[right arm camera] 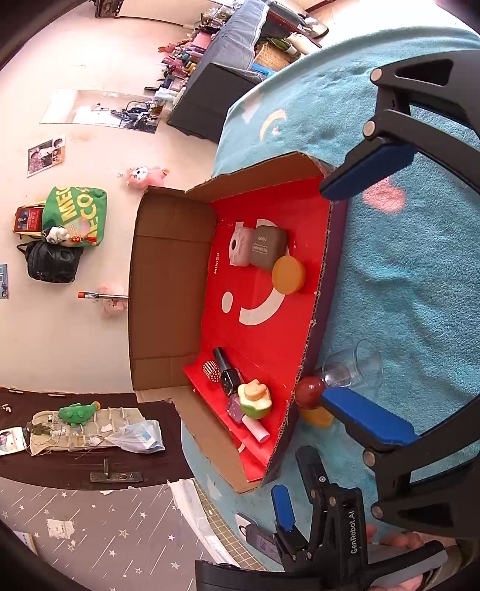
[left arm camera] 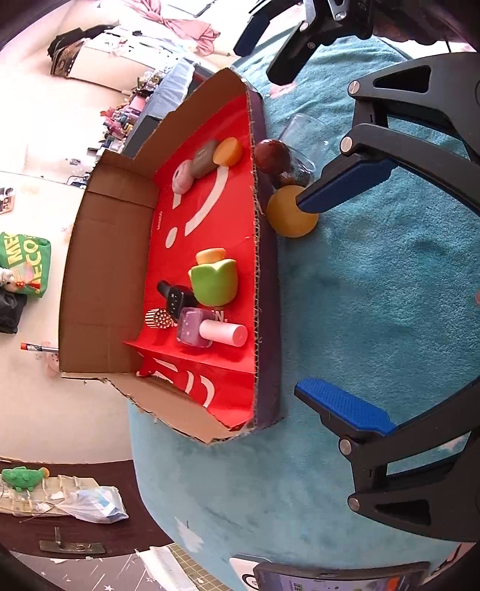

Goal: Organize rigid objects
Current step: 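Withdraw both grippers from the box toward the remaining toys on the table, then move left gripper toward yellow sponge ball while right gripper approaches clear plastic cup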

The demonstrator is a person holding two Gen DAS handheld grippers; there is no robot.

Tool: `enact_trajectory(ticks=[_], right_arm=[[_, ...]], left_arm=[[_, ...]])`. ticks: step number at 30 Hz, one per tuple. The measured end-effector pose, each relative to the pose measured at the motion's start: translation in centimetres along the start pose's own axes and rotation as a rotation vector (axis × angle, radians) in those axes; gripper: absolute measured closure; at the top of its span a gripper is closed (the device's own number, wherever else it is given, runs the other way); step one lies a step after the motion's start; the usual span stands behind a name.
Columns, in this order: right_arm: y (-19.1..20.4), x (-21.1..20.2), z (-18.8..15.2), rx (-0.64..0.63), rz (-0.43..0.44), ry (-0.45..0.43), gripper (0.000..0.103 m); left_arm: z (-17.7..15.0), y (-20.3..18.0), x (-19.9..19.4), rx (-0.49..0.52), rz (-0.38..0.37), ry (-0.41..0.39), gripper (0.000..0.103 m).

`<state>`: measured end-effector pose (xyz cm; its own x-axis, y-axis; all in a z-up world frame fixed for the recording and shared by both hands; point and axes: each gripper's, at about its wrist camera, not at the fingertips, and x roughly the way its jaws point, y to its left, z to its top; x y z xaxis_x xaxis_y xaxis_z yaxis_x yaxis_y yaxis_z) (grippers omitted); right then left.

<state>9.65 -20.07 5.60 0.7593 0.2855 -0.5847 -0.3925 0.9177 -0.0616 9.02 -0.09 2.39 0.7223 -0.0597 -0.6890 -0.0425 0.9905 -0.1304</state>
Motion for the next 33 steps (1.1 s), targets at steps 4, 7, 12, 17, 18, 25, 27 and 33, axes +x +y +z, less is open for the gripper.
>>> enact_trajectory(ticks=[4,7,12,17,18,25,27,33], right_arm=[[0.5,-0.3,-0.5,-0.032,-0.045,-0.007,0.0],[1.0,-0.1,-0.9,-0.047,-0.054,0.007,0.0],[1.9,0.1,-1.4,-0.042,-0.029,0.023,0.0],[2.3,0.5,-1.8,-0.014,-0.002,0.044,0.0],[2.4,0.5,-1.9,-0.015,-0.005,0.046,0.0],[2.4,0.5,-2.5,0.0,-0.024,0.066,0.0],[2.1,0.4,-2.6,0.012,-0.033,0.059,0.0],[1.2,0.2,-3.2,0.048,-0.02,0.049,0.0]], left_arm=[[-1.4,0.0,-0.1,0.022,0.078,0.007,0.011],[-2.7,0.1,-0.3,0.003,0.105,0.028,0.011],[-4.3,-1.4,-1.7,0.029,0.189,0.004,0.011],[-5.0,-2.8,-2.3,0.074,0.176,-0.01,0.011],[-5.2,-2.8,-2.3,0.078,0.172,-0.011,0.011],[-5.1,-1.5,-2.3,0.08,0.117,-0.006,0.011],[-4.8,-1.5,-2.3,0.089,0.116,-0.015,0.011],[-3.5,-2.4,-1.8,0.115,0.061,0.001,0.011]])
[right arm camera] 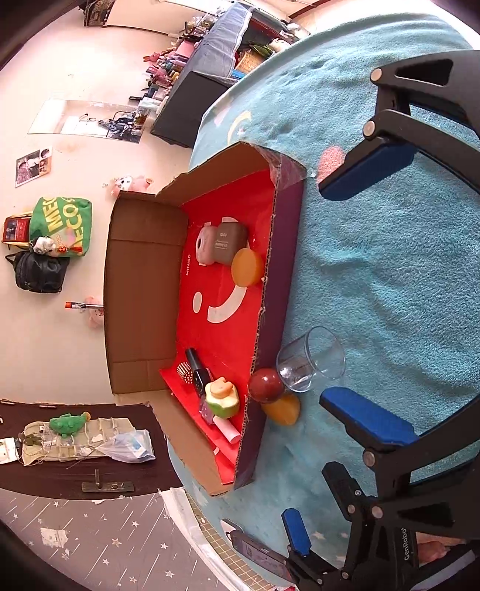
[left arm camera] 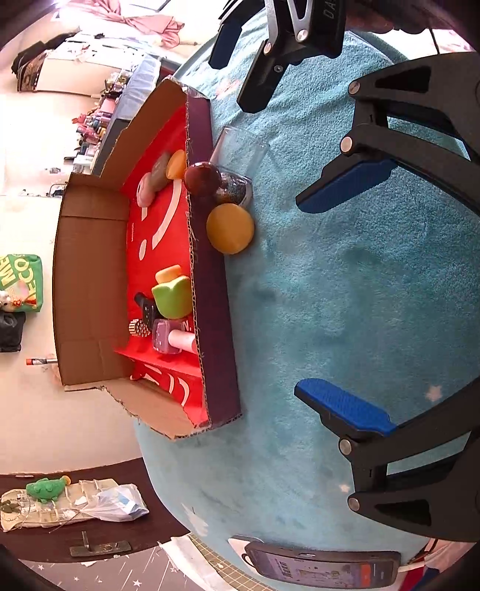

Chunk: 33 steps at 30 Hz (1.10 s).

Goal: Organize rigid objects
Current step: 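Move left gripper toward yellow sponge ball while right gripper approaches clear plastic cup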

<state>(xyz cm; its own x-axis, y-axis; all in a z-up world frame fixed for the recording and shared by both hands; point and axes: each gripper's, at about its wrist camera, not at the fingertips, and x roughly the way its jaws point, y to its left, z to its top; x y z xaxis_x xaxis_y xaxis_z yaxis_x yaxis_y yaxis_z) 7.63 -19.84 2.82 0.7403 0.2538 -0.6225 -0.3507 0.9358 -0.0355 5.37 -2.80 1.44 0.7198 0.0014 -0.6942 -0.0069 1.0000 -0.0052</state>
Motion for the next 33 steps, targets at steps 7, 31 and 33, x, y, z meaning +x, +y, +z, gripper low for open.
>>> enact_trajectory(ticks=[7,31,33], right_arm=[[-1.2,0.1,-0.2,0.048,0.034,0.003,0.0],[1.3,2.8,0.8,-0.054,0.128,0.066,0.0],[1.6,3.1,1.1,-0.051,0.128,0.071,0.0]], left_arm=[[1.8,0.2,1.3,0.044,-0.018,0.03,0.011],[3.3,0.4,4.3,0.074,-0.119,0.13,0.011],[3.5,0.4,4.3,0.084,-0.135,0.13,0.011]])
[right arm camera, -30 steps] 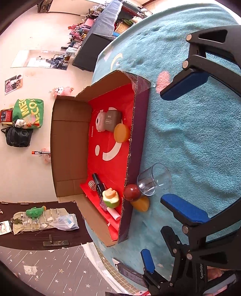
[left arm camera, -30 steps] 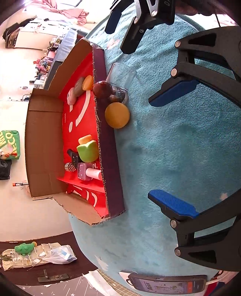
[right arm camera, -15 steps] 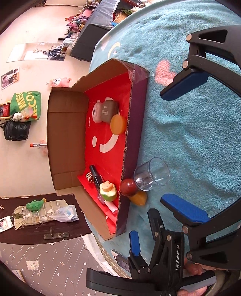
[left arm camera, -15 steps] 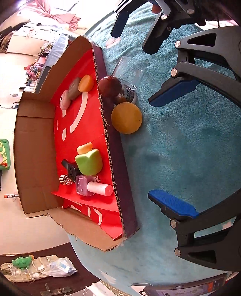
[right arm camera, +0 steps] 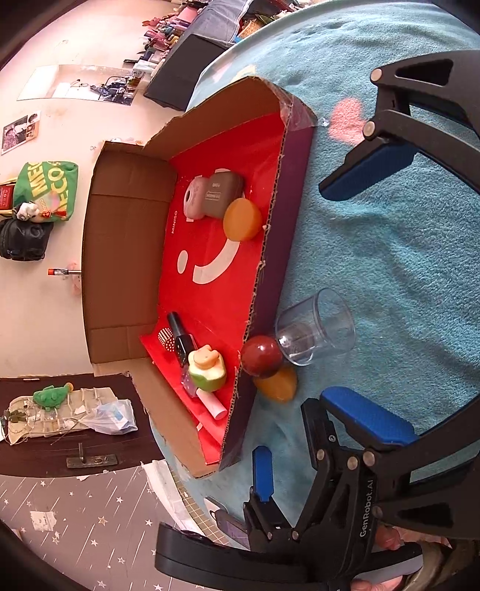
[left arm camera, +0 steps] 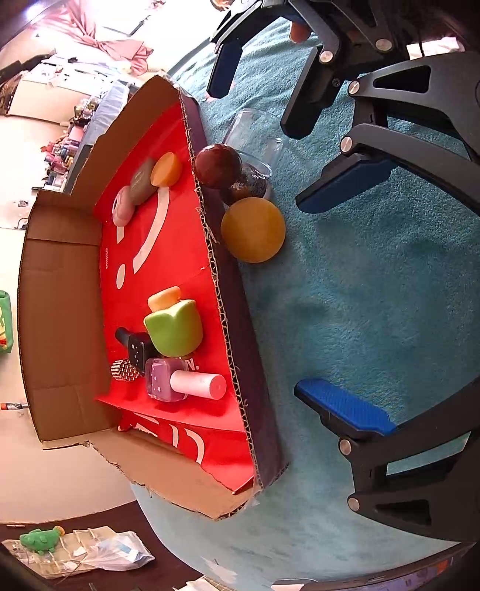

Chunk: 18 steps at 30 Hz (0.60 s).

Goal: Organize rigid objects
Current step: 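Move left gripper toward yellow sponge ball while right gripper approaches clear plastic cup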

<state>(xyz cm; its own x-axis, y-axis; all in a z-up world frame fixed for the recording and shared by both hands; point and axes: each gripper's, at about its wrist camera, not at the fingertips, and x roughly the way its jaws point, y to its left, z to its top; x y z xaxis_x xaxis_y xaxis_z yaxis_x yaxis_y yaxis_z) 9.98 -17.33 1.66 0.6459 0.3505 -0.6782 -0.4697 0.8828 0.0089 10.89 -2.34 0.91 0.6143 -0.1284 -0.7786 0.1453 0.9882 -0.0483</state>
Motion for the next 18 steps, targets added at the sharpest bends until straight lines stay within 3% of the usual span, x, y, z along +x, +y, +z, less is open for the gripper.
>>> enact_trajectory(ticks=[14,18], right_arm=[[-0.8,0.7,0.2,0.028,-0.028,0.023,0.002],[-1.8,0.6,0.1,0.07,0.006,0.029,0.005]], left_arm=[[1.5,-0.8,1.2,0.037,-0.011,0.015,0.011],[1.8,-1.2,1.3,0.049,-0.029,0.01,0.011]])
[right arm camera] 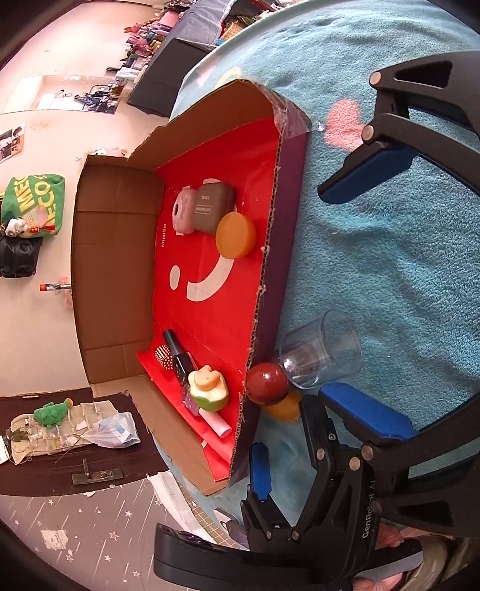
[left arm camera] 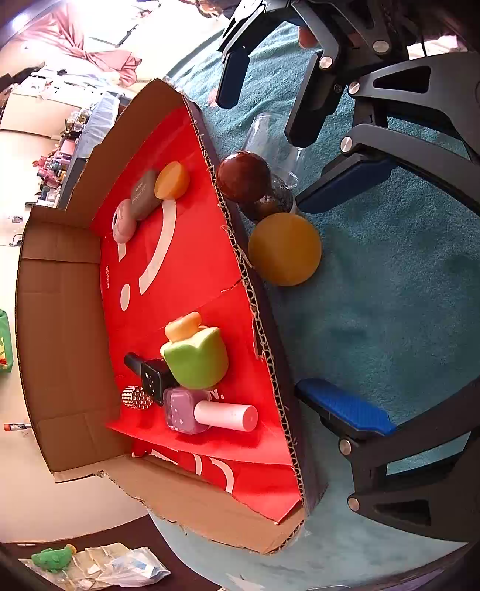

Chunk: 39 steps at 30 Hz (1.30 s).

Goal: Organize rigid objects
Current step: 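Move left gripper toward yellow sponge ball while right gripper approaches clear plastic cup, then close left gripper on yellow ball while right gripper grasps clear plastic cup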

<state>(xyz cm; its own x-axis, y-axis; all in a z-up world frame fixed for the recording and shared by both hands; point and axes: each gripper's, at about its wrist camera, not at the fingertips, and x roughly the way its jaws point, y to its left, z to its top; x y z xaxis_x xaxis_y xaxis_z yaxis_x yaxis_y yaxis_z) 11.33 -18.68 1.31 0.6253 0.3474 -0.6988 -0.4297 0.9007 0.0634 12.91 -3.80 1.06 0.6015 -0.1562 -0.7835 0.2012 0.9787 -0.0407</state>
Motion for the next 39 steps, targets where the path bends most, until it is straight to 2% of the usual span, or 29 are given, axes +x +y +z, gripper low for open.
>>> enact_trajectory(ticks=[7,12,20,24,27,34,39], right_arm=[[-0.4,0.4,0.3,0.037,0.071,0.013,0.014],[-0.4,0.8,0.5,0.064,0.124,0.042,0.023],[-0.4,1.3,0.5,0.089,0.175,0.058,0.033],[-0.5,1.6,0.5,0.096,0.208,0.069,0.044],[0.1,1.6,0.4,0.076,0.227,0.079,0.058],[0.2,0.6,0.0,0.055,0.163,0.059,0.058],[-0.7,-0.3,-0.6,0.076,0.101,0.052,0.059]], left_arm=[[0.0,-0.2,0.1,0.013,-0.018,0.001,0.015],[-0.1,-0.5,0.0,0.032,-0.037,-0.009,0.028],[0.1,-1.2,0.2,0.069,-0.049,-0.007,0.036],[0.1,-1.6,0.2,0.086,-0.067,-0.01,0.047],[0.2,-1.8,0.2,0.094,-0.071,-0.012,0.057],[0.2,-1.7,0.0,0.087,-0.07,-0.023,0.067],[-0.3,-1.6,-0.8,0.081,-0.037,-0.027,0.067]])
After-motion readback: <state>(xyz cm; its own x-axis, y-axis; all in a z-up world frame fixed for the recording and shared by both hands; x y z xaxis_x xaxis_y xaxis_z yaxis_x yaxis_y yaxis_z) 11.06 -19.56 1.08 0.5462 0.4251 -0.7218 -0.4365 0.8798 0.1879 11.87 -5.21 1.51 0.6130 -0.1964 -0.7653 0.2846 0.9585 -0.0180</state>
